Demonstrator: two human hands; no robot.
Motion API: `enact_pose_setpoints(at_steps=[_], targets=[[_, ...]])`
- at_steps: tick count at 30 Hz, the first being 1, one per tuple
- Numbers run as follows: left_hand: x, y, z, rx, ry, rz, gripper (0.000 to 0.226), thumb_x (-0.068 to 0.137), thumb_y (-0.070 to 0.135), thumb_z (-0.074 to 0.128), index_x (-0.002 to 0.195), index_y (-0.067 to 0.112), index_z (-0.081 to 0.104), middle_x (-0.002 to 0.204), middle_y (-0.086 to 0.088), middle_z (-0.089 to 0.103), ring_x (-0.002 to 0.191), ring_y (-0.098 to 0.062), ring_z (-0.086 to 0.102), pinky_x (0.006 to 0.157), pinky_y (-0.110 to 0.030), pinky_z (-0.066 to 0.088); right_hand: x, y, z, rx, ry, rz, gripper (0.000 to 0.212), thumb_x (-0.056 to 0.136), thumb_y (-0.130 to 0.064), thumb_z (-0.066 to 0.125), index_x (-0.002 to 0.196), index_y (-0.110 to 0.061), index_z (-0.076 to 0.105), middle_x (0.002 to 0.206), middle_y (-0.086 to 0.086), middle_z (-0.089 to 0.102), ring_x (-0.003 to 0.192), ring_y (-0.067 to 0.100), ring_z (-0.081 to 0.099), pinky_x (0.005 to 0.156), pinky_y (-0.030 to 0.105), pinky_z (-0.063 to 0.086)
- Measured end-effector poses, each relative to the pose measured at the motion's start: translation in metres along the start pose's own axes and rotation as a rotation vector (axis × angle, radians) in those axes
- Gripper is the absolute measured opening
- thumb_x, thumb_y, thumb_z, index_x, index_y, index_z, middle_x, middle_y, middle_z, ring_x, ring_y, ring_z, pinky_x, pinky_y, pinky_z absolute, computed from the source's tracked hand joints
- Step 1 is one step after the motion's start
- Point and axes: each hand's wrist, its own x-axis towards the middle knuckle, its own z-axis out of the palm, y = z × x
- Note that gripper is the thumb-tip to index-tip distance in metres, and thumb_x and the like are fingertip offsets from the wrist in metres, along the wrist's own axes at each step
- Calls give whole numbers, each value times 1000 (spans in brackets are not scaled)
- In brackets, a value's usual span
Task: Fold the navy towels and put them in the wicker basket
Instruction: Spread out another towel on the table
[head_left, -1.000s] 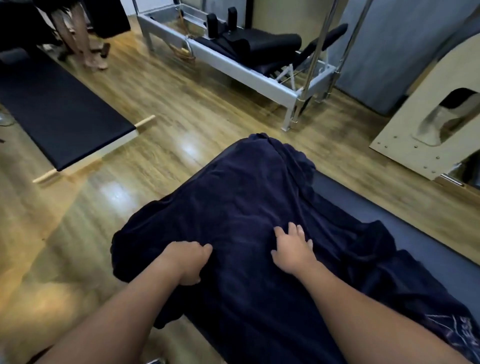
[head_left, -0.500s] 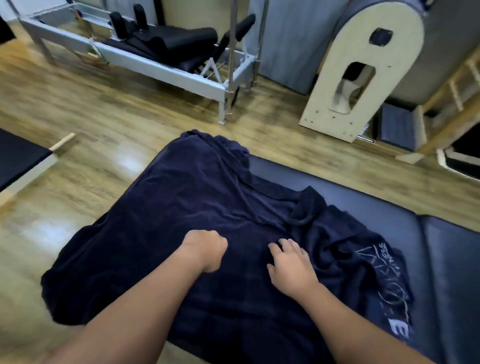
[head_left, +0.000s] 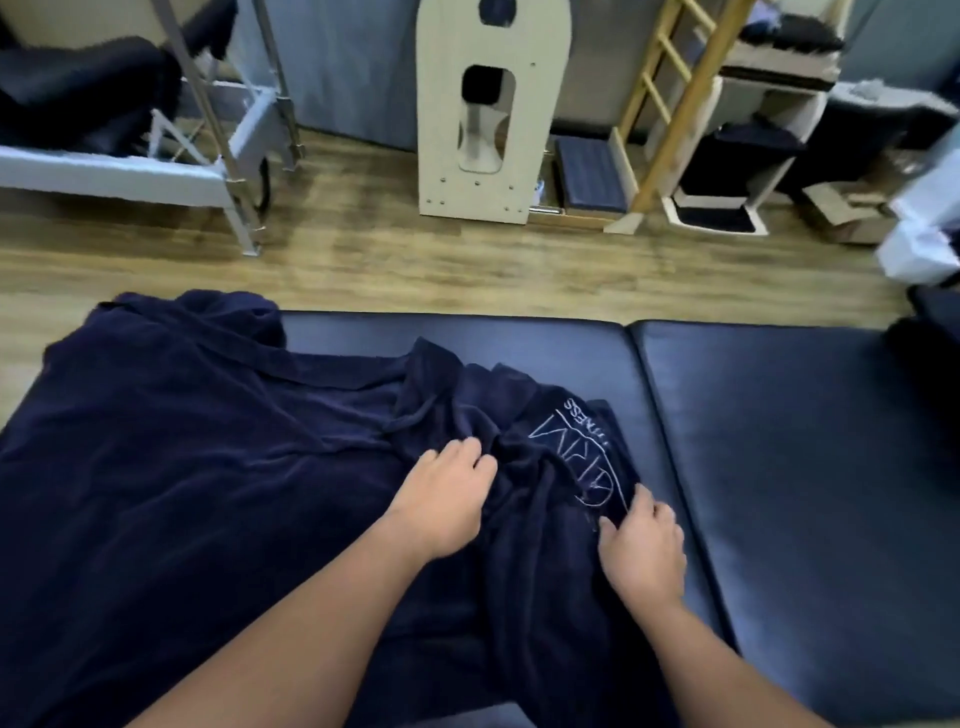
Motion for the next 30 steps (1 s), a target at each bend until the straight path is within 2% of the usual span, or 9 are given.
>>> enact_pose_setpoints(at_steps=[4,8,10,13,15,18,22,26,30], targets=[[41,23,-1,50,113,32,17,86,10,62,101,15,54,100,-4,48,83,-25,49,67,-34,33,19,15,-5,-8,-67,-50,22,94,-23,58,115,-18,63,119,8,61,112,35,53,91,40,45],[78,45,-15,31,-108,-100,55,97,13,45,148,21,24,113,-9,57,83,-32,59,65,-39,39,26,17,-21,310,73,58,10,101,-19,48,109,-13,52,107,18,66,101,42,60,75,41,40],[95,53,-17,60,-189,-162,62,97,13,42,154,18,16,108,-10,65,80,-33,57,67,-39,39,24,22,-31,414,150,98,9,102,-16,44,110,-13,47,100,23,67,95,46,61,71,42,41],[113,65,-19,107,-280,-142,29,98,17,41,126,17,50,113,-8,67,95,-34,63,75,-39,40,20,35,-35,409,196,35,10,100,-18,50,109,-14,52,97,18,70,91,44,62,70,43,44],[124,70,-20,103,-269,-140,21,99,17,42,117,18,53,117,-7,64,103,-33,64,73,-39,43,19,40,-32,452,152,-32,12,97,-23,59,107,-17,59,93,11,72,90,40,65,72,41,46],[142,71,-18,85,-169,-137,44,99,14,45,140,26,36,125,-10,49,102,-33,61,68,-40,43,12,43,-26,558,-8,-97,22,90,-29,71,111,-27,64,86,-7,74,84,19,68,77,33,50],[169,66,-15,102,-307,-147,63,103,26,49,155,42,18,147,-14,27,103,-32,60,71,-41,49,2,49,-15,681,-29,46,33,79,-31,80,102,-36,56,82,-16,72,75,5,67,76,28,52],[184,66,-14,179,-355,-67,20,97,21,57,117,18,58,124,-9,56,111,-33,62,82,-41,51,-8,53,-3,520,-21,193,39,80,-44,79,96,-31,46,89,-10,67,91,19,65,77,31,47],[198,82,-33,0,-166,-40,17,95,22,60,89,19,45,106,-11,61,92,-36,59,72,-37,43,-18,54,0,347,-161,241,34,82,-56,66,78,-25,52,88,-2,72,93,26,66,72,33,48]])
